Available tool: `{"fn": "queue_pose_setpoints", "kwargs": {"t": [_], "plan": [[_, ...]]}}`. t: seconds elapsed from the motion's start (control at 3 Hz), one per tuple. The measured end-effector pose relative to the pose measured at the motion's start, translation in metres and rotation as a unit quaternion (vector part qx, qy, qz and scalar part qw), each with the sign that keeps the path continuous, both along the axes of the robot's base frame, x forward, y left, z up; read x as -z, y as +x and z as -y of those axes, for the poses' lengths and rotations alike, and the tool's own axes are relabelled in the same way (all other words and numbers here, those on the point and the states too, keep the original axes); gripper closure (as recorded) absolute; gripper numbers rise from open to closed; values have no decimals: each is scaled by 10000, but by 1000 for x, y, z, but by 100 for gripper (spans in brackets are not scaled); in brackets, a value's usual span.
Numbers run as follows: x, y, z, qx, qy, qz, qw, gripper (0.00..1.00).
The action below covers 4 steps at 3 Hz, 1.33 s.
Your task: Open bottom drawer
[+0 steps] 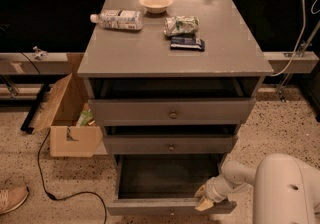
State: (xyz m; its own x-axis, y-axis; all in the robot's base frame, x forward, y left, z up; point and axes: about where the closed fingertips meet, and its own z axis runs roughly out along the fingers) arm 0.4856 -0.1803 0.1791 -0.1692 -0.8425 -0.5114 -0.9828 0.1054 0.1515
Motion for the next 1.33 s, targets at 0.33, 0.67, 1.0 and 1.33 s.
{"fn": "queue_pose_setpoints", "kwargs": {"t": [0.33,0.67,1.0,1.33], "plan": [[2,-3,2,53,91,-32,9999,83],[3,-3,3,59,102,-36,9999,59],[3,-4,2,46,121,-43,9999,36],[-22,2,20,85,170,127,9997,13]]}}
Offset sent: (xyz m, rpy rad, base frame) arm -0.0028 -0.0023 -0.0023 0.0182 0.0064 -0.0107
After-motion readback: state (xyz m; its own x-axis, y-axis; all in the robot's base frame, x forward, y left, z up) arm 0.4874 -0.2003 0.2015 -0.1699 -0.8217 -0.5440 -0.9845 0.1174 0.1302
